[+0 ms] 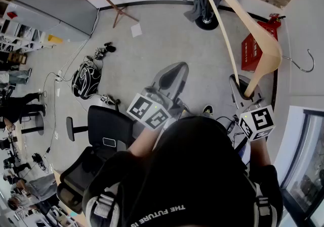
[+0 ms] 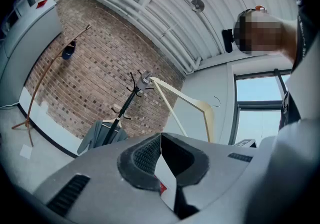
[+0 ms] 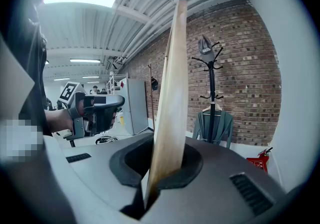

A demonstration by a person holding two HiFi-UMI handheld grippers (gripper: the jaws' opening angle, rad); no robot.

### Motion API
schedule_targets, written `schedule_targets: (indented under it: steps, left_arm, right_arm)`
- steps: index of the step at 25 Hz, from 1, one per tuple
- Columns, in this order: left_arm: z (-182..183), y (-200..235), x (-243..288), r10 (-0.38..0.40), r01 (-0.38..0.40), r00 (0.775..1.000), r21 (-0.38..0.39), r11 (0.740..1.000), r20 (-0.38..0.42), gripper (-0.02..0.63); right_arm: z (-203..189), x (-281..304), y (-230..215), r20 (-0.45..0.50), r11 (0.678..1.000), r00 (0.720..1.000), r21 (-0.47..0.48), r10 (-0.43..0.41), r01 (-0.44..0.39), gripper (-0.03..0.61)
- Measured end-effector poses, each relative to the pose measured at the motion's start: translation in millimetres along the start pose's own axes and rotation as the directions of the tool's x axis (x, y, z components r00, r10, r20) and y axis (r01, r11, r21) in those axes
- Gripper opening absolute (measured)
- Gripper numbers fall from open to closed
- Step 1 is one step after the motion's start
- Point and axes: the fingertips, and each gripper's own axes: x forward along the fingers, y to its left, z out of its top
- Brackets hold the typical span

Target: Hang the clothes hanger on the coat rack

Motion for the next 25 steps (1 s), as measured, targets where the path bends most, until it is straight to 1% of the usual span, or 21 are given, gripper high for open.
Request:
schedule_targets:
  steps: [5, 9, 17, 22, 25]
  left_arm:
    - [4, 3, -6, 0.002, -0.002, 1.000, -0.007, 1.000, 0.003, 0.020]
    - [8, 11, -21, 0.001, -0.001, 1.000, -0.015, 1.000, 0.011, 0.020]
    - [23, 37, -48, 0.010, -0.009, 0.999, -0.032, 0.999, 0.034, 0.020]
    - [29, 58, -60, 0.018, -0.017, 0.999, -0.031, 0.999, 0.042, 0.020]
    - [30, 67, -57, 0.023, -0.021, 0.999, -0.041, 0.999, 0.042, 0.020]
  right_arm:
    - [3, 2, 7, -0.006, 1.000, 1.000, -0.008, 0.005, -0.005, 0.023]
    - [3, 9, 22, -0.015, 1.000, 1.000, -0.009, 0.004, -0.004, 0.023]
    - [11, 31, 42, -0.033, 1.000, 0.999, 0.018, -0.008, 0.009, 0.023]
    - [13, 47, 53, -0.047, 1.000, 0.999, -0.020, -0.016, 0.015, 0.023]
    - [16, 55, 52, -0.055, 0.999, 0.998, -0.054, -0.013, 0.010, 0.023]
